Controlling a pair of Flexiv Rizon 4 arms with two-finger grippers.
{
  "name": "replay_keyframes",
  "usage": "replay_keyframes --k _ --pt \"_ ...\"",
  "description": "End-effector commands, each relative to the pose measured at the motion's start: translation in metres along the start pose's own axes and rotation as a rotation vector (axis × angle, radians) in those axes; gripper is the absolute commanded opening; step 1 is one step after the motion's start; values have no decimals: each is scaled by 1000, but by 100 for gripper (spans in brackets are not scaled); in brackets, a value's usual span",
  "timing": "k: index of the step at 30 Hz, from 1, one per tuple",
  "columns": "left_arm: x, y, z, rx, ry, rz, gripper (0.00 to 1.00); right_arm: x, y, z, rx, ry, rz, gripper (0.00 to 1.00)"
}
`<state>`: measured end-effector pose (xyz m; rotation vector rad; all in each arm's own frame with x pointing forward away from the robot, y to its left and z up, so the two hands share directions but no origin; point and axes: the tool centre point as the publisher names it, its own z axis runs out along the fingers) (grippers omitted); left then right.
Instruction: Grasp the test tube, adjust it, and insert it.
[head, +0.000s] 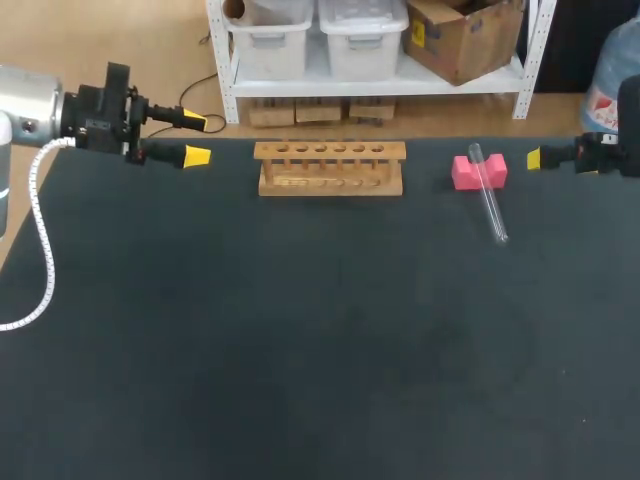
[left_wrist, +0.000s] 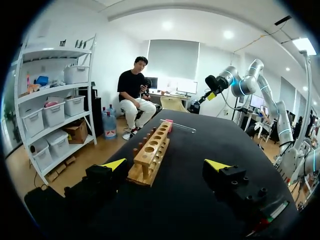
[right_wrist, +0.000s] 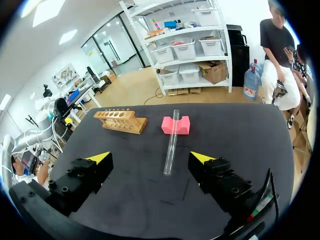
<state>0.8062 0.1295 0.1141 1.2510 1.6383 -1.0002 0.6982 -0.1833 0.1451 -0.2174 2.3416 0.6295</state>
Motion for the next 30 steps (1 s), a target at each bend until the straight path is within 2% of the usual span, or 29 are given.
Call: replay_keyframes --k 1,12,16,24,30 --pt "1 0 0 -1 -2 2 100 -4 2 -1 60 -12 -34 100" --pt "1 0 0 -1 -2 2 100 -23 -7 8 354 94 -203 100" --pt "1 0 0 -1 -2 2 100 -25 -11 13 439 77 -205 100" --pt "1 0 0 -1 -2 2 100 -26 -19 29 562 93 -243 100" --pt "1 0 0 -1 -2 2 100 -24 -27 49 620 96 -271 100"
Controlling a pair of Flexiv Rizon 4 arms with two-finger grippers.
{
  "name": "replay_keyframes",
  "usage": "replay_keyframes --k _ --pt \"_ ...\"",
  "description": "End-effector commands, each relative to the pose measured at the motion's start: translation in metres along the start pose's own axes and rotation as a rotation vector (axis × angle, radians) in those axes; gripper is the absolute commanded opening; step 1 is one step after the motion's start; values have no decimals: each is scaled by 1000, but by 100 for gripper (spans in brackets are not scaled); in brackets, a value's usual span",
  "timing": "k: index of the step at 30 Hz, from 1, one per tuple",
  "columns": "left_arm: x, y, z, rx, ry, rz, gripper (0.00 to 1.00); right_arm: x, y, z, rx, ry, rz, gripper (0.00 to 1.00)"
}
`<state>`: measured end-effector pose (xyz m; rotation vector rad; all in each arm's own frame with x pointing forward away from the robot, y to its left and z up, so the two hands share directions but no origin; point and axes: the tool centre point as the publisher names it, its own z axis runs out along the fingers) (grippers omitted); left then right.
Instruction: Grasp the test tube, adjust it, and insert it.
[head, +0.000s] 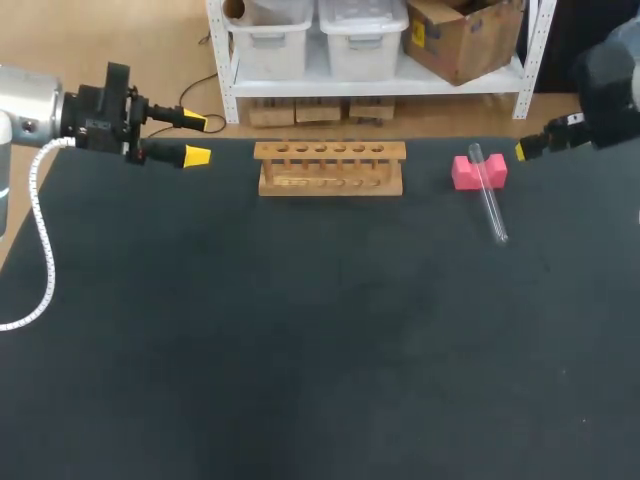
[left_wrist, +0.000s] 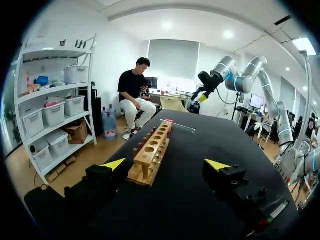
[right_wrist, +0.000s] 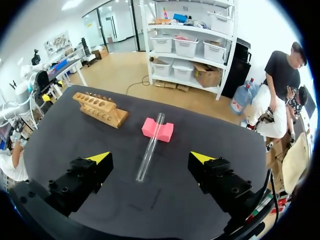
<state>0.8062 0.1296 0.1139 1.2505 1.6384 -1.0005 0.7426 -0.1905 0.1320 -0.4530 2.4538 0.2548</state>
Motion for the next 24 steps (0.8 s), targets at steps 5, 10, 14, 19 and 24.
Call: replay_keyframes --k 5,10,14,19,24 --pt "1 0 0 -1 -2 2 100 -1 1 35 454 -34 -14 100" --pt "1 0 0 -1 -2 2 100 0 3 49 485 -70 -18 100" --pt "1 0 0 -1 -2 2 100 2 8 61 491 -98 -11 100" --pt "1 0 0 -1 -2 2 100 5 13 75 521 -84 -19 100" --pt "1 0 0 -1 -2 2 100 8 13 82 522 -88 1 100"
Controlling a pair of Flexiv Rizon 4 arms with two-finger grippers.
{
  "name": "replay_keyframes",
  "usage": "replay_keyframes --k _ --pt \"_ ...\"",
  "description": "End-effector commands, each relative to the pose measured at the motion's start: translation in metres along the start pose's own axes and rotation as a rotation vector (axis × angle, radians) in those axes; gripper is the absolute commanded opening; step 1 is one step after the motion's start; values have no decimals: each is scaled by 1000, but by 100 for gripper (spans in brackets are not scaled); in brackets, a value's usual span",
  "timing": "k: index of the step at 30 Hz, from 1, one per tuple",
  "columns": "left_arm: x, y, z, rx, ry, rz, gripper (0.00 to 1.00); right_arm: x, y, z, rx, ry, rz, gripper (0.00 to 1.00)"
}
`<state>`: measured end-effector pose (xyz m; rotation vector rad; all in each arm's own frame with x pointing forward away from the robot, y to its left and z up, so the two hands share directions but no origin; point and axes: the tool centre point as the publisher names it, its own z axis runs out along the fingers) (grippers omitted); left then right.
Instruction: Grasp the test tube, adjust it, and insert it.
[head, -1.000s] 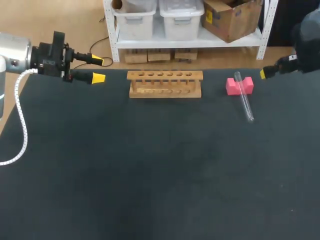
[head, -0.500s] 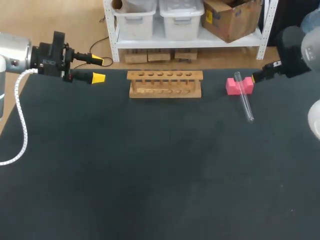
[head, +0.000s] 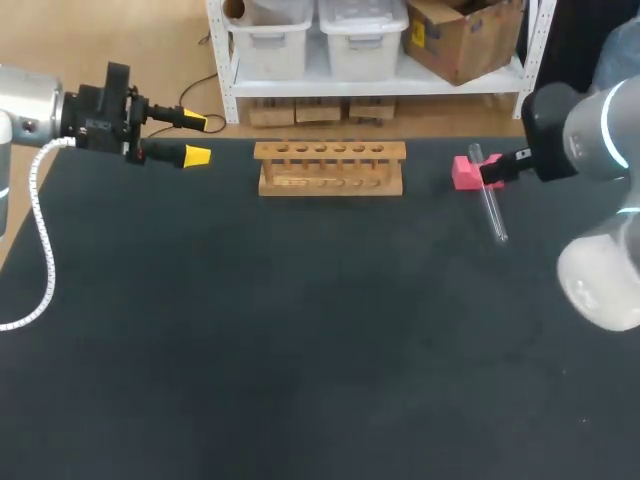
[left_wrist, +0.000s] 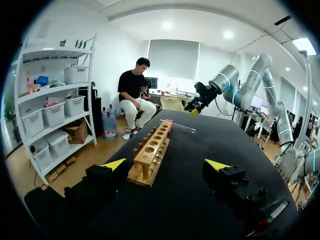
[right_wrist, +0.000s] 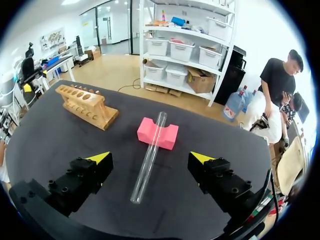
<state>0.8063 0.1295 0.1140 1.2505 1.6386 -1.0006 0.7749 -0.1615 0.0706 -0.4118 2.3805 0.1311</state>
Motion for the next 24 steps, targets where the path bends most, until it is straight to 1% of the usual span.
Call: replay_keyframes --k 1,4,5,20,24 --pt "1 0 0 -1 -2 2 100 4 3 8 415 -16 4 100" --pt "1 0 0 -1 -2 2 100 5 3 9 414 -3 6 100" --pt "1 0 0 -1 -2 2 100 5 3 8 399 4 0 100" --pt "1 0 0 -1 -2 2 100 5 3 8 399 4 0 100" --pt "1 0 0 -1 -2 2 100 3 9 17 377 -67 26 100"
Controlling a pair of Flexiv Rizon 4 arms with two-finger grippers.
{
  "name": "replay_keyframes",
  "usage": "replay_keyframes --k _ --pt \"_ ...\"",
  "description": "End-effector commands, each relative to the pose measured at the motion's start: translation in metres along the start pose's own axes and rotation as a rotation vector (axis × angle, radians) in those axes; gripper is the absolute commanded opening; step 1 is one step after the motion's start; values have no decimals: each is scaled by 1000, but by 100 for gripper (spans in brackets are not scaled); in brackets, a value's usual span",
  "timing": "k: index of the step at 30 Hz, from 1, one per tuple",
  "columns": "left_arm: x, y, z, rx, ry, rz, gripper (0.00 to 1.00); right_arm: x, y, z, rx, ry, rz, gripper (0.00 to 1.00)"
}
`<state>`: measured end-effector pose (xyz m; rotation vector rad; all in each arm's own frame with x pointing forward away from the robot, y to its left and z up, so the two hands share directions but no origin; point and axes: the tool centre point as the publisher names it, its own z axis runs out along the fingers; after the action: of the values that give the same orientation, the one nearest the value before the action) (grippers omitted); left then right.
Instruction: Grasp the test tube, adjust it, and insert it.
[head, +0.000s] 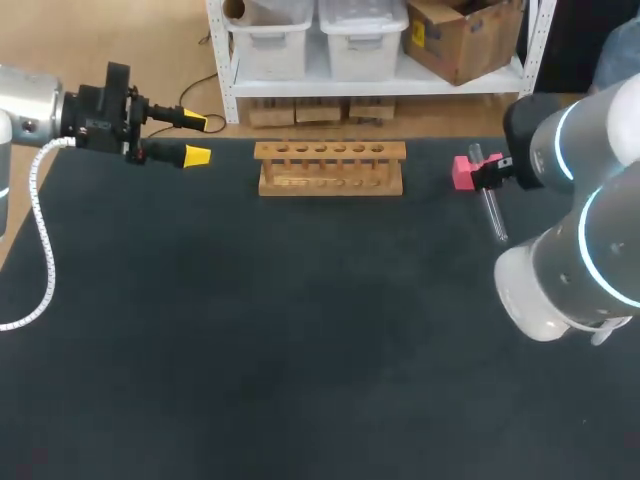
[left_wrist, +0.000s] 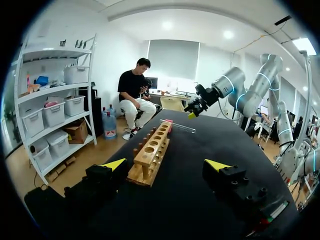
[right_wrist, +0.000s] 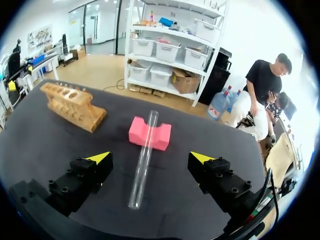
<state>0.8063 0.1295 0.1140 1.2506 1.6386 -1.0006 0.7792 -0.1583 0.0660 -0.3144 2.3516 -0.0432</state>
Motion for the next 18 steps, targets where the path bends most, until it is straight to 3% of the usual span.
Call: replay_keyframes --k 1,6,18 --pt "1 0 0 -1 -2 2 100 3 10 10 219 -59 23 100" --pt "1 0 0 -1 -2 2 100 1 17 18 196 -98 43 100" --pt "1 0 0 -1 -2 2 100 16 19 27 165 -72 90 100"
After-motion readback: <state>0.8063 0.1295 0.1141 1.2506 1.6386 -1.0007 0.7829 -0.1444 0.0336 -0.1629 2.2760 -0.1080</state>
